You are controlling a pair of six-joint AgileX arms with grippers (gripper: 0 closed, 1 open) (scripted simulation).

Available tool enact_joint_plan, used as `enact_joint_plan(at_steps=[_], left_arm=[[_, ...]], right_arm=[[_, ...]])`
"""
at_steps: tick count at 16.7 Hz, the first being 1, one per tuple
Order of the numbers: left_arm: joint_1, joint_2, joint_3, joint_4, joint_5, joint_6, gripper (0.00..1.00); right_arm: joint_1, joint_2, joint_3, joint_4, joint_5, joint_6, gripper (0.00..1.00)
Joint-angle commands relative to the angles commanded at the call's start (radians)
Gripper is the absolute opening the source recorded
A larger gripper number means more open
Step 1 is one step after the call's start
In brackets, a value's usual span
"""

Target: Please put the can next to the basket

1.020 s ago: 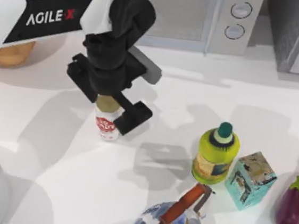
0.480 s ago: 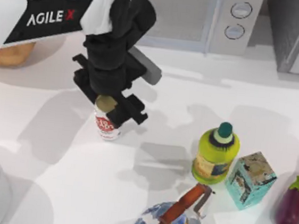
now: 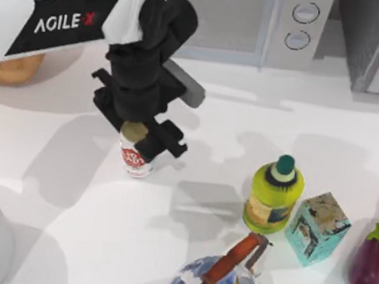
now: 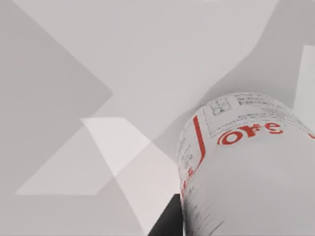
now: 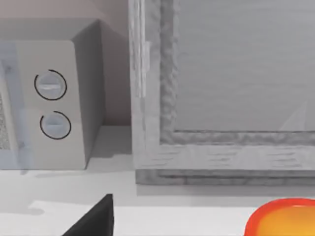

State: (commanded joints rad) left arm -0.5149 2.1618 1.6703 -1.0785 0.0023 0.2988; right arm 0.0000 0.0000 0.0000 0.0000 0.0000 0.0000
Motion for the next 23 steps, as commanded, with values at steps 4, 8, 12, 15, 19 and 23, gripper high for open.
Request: enact_joint_plan(at_steps=[4,8,12,15,19,23], left_arm=[[0.001,-0.002,0.0,0.0,0.001,0.001,0.0],[0.065,-0.067,0.035,-0.05,0.012,0.02,0.0],[0.282,-0.197,0.078,-0.143,0.029,0.054,0.0],[0.511,-0.243,0.054,-0.172,0.025,0.068,0.0],[0.759,-0.188,-0.022,-0.1,0.004,0.065,0.0],[0.846,-0.109,-0.085,-0.023,-0.001,0.06,0.0]], right_arm=[[0.0,0.0,0.0,0.0,0.0,0.0,1.0],[0.0,0.0,0.0,0.0,0.0,0.0,1.0],[0.0,0.0,0.0,0.0,0.0,0.0,1.0],[0.0,0.0,0.0,0.0,0.0,0.0,1.0],[0.0,0.0,0.0,0.0,0.0,0.0,1.0],[0.0,0.0,0.0,0.0,0.0,0.0,1.0]])
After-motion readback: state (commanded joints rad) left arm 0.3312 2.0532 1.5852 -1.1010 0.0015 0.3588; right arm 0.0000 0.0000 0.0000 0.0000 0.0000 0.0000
